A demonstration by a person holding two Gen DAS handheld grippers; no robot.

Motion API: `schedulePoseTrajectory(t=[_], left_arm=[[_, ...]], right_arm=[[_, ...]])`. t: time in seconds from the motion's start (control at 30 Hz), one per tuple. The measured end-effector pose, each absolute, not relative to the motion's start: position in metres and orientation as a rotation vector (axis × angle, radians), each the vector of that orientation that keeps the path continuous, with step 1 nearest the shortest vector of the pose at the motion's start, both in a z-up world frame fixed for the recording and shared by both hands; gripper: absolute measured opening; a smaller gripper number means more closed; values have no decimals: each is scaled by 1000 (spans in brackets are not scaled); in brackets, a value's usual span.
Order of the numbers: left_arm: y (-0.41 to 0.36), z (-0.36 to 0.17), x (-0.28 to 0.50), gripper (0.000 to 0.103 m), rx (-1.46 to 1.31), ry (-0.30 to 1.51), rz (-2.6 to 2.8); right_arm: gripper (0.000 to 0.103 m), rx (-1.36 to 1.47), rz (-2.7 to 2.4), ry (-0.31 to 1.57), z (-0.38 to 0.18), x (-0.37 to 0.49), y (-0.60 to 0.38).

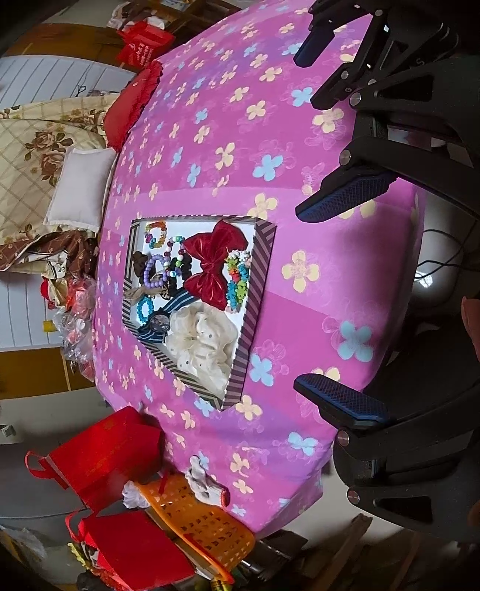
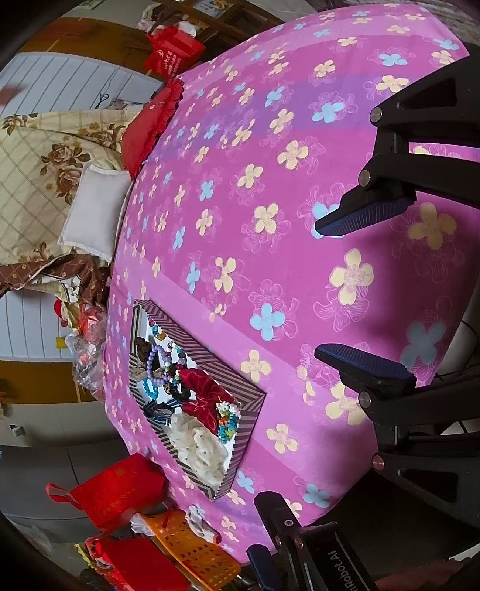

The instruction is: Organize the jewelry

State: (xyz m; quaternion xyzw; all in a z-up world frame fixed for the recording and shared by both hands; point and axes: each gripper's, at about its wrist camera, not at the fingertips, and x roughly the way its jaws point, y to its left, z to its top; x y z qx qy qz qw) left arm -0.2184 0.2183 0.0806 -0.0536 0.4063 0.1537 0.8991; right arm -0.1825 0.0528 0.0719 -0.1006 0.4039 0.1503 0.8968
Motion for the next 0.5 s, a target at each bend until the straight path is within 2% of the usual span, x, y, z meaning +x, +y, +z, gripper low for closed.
schedulePoseTrajectory(t=[0.5], left_arm=[[218,70,-215,84,-127,865,288]], right_arm=[[58,-223,315,848,65,-182,55]])
